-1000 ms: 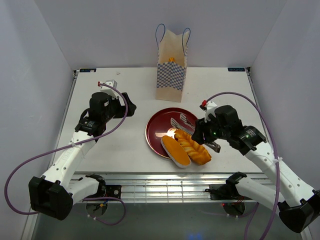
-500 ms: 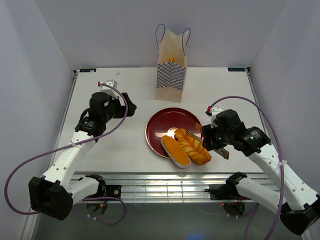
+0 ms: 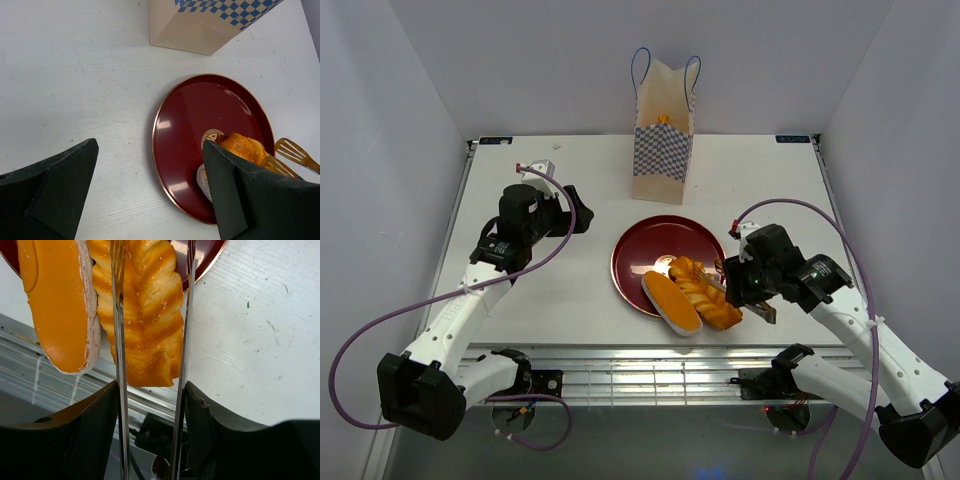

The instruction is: Place the fake bread into the paper bag

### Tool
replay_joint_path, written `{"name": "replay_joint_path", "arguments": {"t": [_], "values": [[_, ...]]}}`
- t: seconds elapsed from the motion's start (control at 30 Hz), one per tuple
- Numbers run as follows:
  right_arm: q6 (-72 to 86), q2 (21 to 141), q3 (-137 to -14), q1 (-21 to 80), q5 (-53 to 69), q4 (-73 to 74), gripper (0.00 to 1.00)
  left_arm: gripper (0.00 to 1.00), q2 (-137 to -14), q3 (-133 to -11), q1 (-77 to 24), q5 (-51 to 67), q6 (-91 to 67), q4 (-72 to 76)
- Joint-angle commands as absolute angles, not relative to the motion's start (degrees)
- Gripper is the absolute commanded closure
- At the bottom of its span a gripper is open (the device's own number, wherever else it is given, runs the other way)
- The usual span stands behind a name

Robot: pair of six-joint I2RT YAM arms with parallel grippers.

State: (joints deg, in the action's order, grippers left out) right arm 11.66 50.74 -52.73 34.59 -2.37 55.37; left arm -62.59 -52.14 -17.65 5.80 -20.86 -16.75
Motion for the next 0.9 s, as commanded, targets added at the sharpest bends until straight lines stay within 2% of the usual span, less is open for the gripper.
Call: {"name": "replay_joint_path", "arguments": {"t": [0.0,0.37,0.63,0.87], "values": [[12.4,51.1,-51.2,34.8,-1.7,51.7,0.42,0.04,-61.9,-54.1,-17.7,6.8,-21.0,-16.6],[12.9,53.1,-47.4,34.8,-0.7,46.9,0.46,0.05,-62.1,-54.1,-17.7,7.0,-21.1,-16.5],[13.0,52.4,-49.3,34.8,2.4,45.7,0.72,0.02,-62.1,-54.1,-17.8,6.8,-21.0,-16.5],[14.7,50.4,-54.8,34.8,-3.8,44.0,0.76,0.07,-62.1,-54.0,-17.7,6.9,-21.0,-16.4]]}}
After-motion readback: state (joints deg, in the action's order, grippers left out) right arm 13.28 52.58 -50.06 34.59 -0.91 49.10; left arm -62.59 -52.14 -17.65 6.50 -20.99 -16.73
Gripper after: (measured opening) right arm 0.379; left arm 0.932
